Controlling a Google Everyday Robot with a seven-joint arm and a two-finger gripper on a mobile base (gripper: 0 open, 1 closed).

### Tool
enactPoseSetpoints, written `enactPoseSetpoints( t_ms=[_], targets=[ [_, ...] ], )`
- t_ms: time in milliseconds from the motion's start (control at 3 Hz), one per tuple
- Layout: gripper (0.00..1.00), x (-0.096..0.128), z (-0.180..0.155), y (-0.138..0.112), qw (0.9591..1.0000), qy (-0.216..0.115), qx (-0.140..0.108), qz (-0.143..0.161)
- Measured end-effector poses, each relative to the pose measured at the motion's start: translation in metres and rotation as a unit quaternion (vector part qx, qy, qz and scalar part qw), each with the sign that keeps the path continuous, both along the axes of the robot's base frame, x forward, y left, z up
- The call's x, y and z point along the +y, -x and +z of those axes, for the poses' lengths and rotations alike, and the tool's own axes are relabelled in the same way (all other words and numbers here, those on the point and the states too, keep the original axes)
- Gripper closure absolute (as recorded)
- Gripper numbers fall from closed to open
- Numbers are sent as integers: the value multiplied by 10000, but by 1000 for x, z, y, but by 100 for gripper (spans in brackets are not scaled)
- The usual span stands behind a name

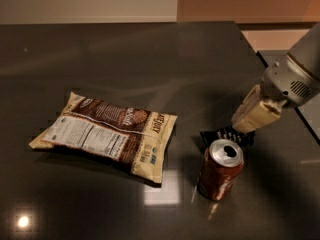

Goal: Move rxbar chocolate near coke can

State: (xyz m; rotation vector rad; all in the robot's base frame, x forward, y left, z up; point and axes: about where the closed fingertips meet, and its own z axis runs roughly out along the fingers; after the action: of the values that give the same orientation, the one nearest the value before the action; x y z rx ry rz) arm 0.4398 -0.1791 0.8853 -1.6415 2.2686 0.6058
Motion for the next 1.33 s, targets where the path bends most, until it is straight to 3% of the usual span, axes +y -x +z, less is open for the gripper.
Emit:
enactPoseSetpoints(
  t_ms=[667, 1333],
  targets=[
    [58, 4, -17, 4, 9995, 4, 301, 47],
    [12, 4, -18, 1, 9997, 19, 236, 46]
  ],
)
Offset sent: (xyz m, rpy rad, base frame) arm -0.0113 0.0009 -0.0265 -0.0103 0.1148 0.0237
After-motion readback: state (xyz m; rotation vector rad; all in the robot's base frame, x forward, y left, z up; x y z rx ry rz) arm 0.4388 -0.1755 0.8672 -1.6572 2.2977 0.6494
